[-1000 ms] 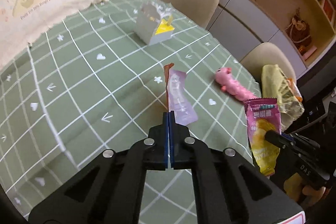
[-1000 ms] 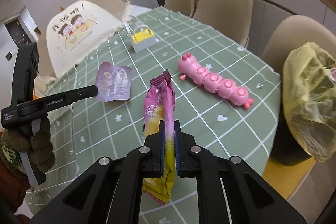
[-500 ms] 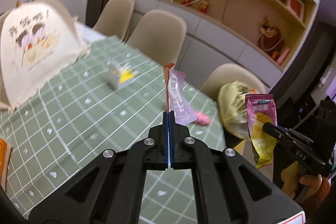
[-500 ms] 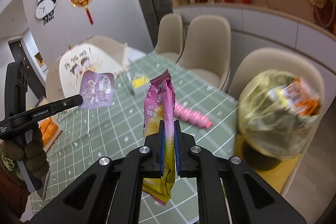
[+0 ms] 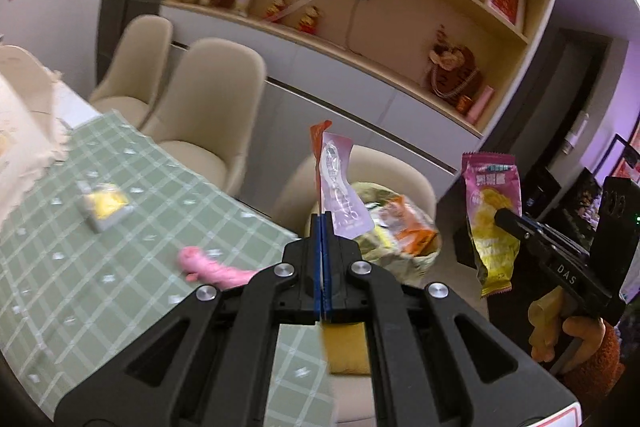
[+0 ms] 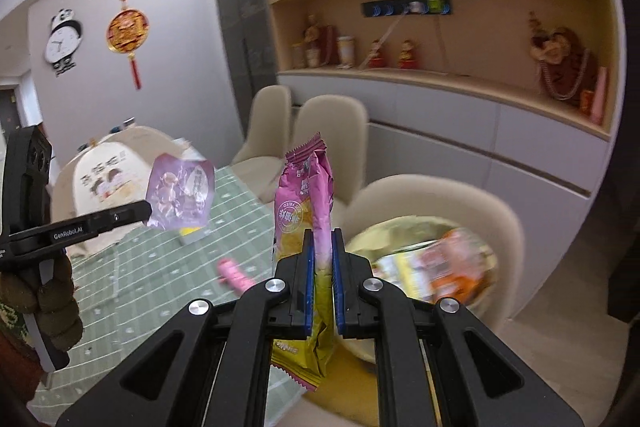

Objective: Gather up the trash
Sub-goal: 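Carry both wrappers to the yellow bag and open both grippers over it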

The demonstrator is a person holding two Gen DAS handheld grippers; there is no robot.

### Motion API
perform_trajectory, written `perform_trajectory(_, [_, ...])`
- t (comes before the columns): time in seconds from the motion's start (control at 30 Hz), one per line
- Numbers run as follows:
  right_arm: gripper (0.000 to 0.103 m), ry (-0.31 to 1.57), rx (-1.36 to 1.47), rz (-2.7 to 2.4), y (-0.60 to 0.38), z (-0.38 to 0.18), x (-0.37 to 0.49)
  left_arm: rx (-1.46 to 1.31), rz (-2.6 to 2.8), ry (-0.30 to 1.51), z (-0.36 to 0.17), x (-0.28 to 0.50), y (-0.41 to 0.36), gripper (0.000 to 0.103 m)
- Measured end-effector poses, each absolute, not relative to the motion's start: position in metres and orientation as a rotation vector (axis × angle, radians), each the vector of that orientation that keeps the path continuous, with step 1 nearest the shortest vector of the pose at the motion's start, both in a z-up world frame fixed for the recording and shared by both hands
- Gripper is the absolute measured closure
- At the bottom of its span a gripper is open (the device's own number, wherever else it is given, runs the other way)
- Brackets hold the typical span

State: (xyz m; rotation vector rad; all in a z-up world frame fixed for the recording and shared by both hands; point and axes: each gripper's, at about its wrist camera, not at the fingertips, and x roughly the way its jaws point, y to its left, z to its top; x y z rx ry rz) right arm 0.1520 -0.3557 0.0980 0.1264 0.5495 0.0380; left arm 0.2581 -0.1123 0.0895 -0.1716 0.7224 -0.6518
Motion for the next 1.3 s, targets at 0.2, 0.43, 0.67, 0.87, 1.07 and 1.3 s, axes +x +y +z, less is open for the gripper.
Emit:
perform_trajectory(0.2, [0.093, 0.561, 0.186, -0.029, -0.434, 0.086, 0.164, -0.148, -0.732, 0.816, 0.071, 0.29, -0.202, 0.102])
perform_trajectory(0.43, [0.093, 0.593, 0.233, -0.078, -0.497, 0.057, 0.187, -0.076, -0.762, 0.92, 0.029, 0.329, -0.286, 0.102])
perform_trajectory(0.67, [0.094, 0.648, 0.238, -0.064, -0.521, 0.03, 0.218, -0.026, -0.731, 1.024, -0.019, 0.353, -0.331, 0.102])
perform_trajectory(0.87, [0.094, 0.695, 0.206, -0.007, -0.519, 0.01, 0.252, 0.046, -0.713, 1.016, -0.021, 0.35, -0.343, 0.087])
perform_trajectory(1.07, [0.093, 0.724, 0.185, 0.061, -0.507, -0.002, 0.28, 0.057, -0.676, 0.987, -0.012, 0.349, -0.331, 0.079])
perform_trajectory(1.3, [0.094, 0.775, 0.146, 0.141, -0.476, -0.026, 0.309, 0.011, -0.585, 0.983, -0.01, 0.351, -0.298, 0.073])
